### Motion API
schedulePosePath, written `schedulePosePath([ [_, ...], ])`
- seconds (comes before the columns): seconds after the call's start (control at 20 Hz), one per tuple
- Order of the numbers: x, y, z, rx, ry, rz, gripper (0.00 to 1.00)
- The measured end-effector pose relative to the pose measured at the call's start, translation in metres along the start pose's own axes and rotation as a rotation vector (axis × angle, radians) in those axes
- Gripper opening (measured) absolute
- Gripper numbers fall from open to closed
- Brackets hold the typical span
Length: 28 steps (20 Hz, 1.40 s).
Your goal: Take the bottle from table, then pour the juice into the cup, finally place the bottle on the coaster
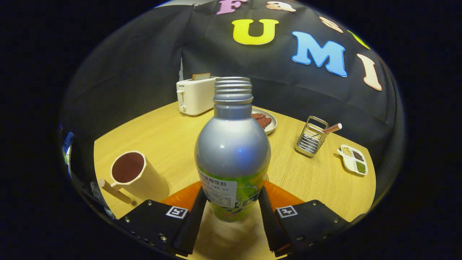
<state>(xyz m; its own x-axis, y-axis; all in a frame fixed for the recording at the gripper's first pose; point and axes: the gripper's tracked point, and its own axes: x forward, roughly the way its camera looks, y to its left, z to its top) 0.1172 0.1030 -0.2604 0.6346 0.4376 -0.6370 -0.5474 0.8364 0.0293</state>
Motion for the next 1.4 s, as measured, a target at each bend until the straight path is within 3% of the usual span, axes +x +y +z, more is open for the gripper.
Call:
schedulePosePath([
  [0.45, 0.033, -0.017, 0.024, -0.009, -0.124, -0.06, 0.76],
  [1.4, 0.073, -0.033, 0.028, 0.04, -0.155, -0.107, 0.8],
])
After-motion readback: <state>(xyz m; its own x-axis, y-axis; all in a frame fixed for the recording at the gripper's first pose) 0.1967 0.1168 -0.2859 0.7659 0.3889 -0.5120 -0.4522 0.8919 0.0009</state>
